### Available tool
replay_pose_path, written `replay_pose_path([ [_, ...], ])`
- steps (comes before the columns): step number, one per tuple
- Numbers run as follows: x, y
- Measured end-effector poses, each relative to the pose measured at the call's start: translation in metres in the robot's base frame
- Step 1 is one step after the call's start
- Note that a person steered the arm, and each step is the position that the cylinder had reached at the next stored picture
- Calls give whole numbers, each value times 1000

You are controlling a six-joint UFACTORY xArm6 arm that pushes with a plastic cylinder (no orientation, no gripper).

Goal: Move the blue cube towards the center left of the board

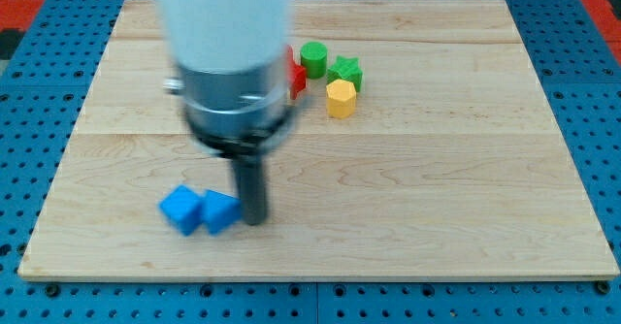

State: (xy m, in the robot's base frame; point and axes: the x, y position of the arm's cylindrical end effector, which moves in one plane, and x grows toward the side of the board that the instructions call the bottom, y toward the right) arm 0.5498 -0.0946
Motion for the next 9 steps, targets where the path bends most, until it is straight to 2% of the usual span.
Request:
replay_pose_path([
  [1, 16, 18],
  [2, 35, -13],
  [3, 18, -108],
  [5, -55, -110],
  [6, -35, -125],
  [7, -33, -180],
  [8, -45, -210],
  [9, -65, -198],
])
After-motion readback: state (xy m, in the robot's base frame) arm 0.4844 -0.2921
